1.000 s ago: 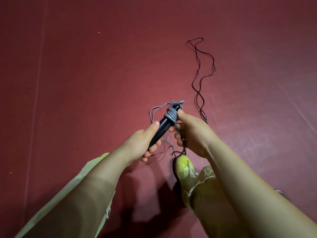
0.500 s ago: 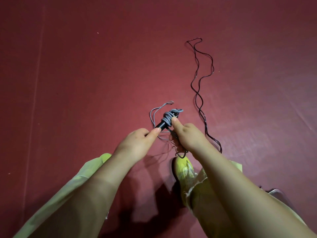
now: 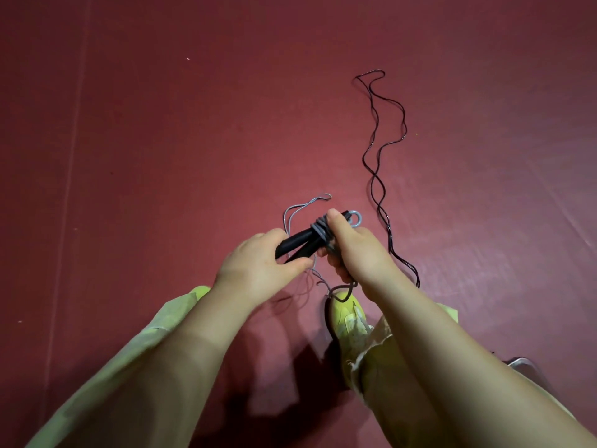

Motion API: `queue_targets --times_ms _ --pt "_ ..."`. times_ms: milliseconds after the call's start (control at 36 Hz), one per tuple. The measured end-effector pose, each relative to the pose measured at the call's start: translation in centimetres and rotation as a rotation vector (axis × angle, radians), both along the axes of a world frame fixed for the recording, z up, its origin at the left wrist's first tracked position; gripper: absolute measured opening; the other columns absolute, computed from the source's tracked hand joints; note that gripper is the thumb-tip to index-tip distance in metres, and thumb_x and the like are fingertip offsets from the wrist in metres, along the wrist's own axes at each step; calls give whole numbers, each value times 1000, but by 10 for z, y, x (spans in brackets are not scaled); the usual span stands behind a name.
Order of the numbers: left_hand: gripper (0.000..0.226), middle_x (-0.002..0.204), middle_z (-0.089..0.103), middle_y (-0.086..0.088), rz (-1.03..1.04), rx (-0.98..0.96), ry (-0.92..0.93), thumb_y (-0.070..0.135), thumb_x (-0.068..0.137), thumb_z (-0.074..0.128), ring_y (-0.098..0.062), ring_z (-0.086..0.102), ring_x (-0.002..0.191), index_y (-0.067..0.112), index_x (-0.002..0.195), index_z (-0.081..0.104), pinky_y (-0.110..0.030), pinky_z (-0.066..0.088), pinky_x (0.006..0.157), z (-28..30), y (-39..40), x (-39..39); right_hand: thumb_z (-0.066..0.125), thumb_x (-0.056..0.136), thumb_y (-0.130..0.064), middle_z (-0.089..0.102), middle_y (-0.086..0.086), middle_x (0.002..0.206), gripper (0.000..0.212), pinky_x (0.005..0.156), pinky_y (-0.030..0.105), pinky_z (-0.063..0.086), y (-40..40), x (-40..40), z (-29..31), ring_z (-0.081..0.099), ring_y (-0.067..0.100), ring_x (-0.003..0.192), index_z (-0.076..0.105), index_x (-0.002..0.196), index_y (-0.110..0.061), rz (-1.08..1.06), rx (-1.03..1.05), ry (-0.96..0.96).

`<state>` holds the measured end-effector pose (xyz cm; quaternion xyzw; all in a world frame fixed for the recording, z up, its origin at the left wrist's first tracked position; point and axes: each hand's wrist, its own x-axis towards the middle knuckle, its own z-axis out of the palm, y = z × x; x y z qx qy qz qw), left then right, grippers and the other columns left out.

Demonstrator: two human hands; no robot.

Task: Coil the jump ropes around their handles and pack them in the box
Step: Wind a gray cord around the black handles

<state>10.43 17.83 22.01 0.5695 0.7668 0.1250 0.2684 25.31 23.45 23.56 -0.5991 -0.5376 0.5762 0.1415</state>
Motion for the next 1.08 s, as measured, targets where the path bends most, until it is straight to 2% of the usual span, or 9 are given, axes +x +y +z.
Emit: queue_targets --times_ms 139,194,278,417,556,750,833,972,1083 --pt "53 70 66 -2 139 -245 -923 69 74 56 -20 58 70 17 81 67 -29 41 65 11 -4 -4 41 74 -60 37 0 52 47 53 31 21 1 0 3 29 14 47 51 73 -14 8 66 88" --pt "66 73 68 -13 143 -373 -1106 71 73 41 -26 62 63 12 85 68 -32 46 64 13 -7 -2 42 74 -53 34 7 60 37 53 32 18 1 -1 8 28 16 54 47 74 -16 -52 37 186" --pt "69 61 57 -6 122 -404 -1180 69 72 31 -18 50 48 9 83 64 -26 43 51 16 -9 4 43 92 -40 36 1 54 31 51 29 20 1 -1 10 32 15 53 42 67 -21 -129 -17 289" --pt "69 53 52 -3 211 -328 -1022 64 91 23 -16 45 41 10 75 62 -21 30 41 13 -7 3 36 97 -52 50 3 54 52 48 28 29 4 1 5 40 18 45 54 68 -14 28 -74 234" --pt "63 47 53 0 258 -225 -827 54 98 23 -15 44 38 9 73 60 -18 28 37 2 -5 5 36 100 -49 58 6 60 50 43 25 35 6 1 11 51 18 43 57 88 -6 70 -132 132" --pt "69 55 60 -2 235 -145 -553 69 85 24 -20 55 48 12 68 61 -36 50 70 -11 -2 2 15 104 -45 51 11 72 56 68 34 37 -3 -17 3 49 28 72 49 68 -18 152 188 -246" --pt "62 68 62 -8 187 -96 -374 58 95 21 -28 61 69 15 66 55 -39 51 78 -5 0 1 13 105 -40 45 8 65 54 66 36 34 -8 -20 -1 44 28 69 36 61 -20 96 256 -215" --pt "51 92 63 -9 108 -73 -21 63 92 24 -34 57 95 20 79 47 -36 40 73 2 -2 0 18 101 -54 50 -4 43 70 58 31 34 -9 -20 -2 47 18 53 59 63 -12 12 159 -76" --pt "41 106 62 -3 41 43 110 60 91 35 -30 56 105 25 102 54 -36 40 78 5 -4 3 31 93 -65 44 -11 36 65 53 28 28 -7 -17 -4 42 12 49 57 58 -17 -48 108 -37"
